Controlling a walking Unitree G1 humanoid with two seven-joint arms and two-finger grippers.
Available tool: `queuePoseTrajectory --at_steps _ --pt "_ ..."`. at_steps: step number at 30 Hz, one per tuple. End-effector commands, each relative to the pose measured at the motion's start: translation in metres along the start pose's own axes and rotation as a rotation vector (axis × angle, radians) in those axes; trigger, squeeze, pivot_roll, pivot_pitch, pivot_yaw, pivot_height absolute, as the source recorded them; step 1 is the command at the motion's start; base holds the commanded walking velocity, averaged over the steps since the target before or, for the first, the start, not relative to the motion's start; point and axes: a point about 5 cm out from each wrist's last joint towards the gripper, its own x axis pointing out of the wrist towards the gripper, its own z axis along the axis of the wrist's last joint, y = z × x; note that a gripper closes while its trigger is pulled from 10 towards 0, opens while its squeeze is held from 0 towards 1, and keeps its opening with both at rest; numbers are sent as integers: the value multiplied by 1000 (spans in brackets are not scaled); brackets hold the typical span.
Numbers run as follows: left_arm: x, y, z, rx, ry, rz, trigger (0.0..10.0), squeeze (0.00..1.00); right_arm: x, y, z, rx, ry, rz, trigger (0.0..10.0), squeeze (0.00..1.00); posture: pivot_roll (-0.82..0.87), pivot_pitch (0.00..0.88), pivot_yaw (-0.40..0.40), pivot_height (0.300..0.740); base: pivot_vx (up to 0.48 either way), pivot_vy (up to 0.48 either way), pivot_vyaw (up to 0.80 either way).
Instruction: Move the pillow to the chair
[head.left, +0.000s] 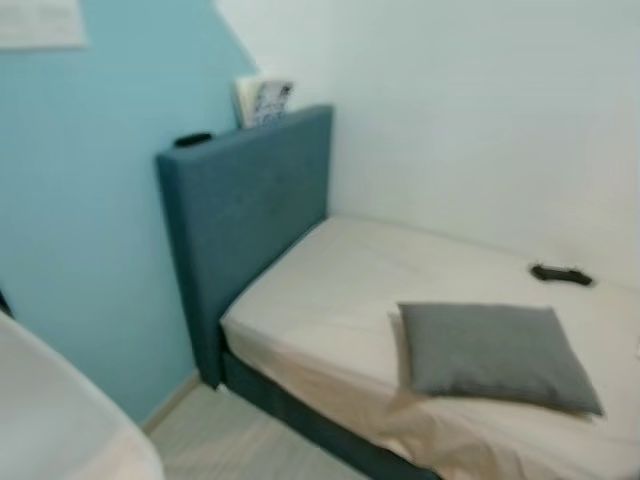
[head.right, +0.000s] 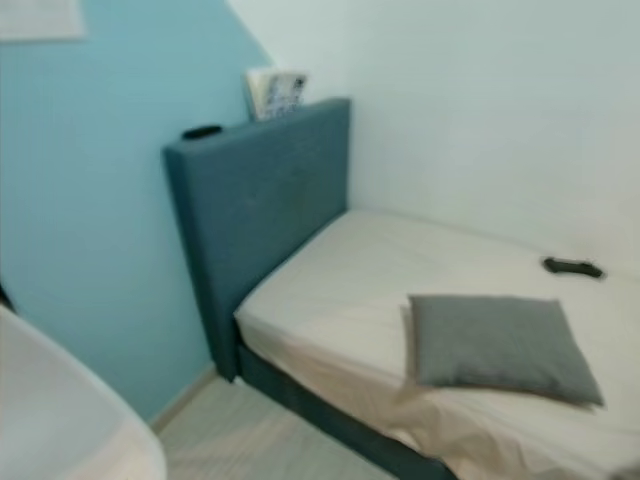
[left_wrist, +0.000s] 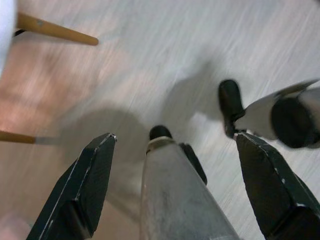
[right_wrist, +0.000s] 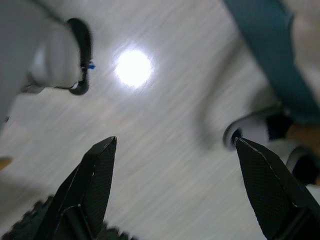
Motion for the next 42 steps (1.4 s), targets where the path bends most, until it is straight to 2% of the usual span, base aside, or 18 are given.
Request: queuePoseTrajectory --at_steps 1,39,42 --pt "1 -2 5 1 -13 -7 10000 0 0 -3 1 -6 -5 -7 10000 0 -95 22 6 740 0 0 -769" --pt "1 -3 5 0 -13 11 10000 0 0 -3 11 -33 -25 -2 10000 0 -92 15 -5 740 0 0 -759" --pt "2 -3 5 4 -14 7 10000 0 0 -3 13 -40 -30 -6 10000 0 -92 14 -7 740 0 0 -179"
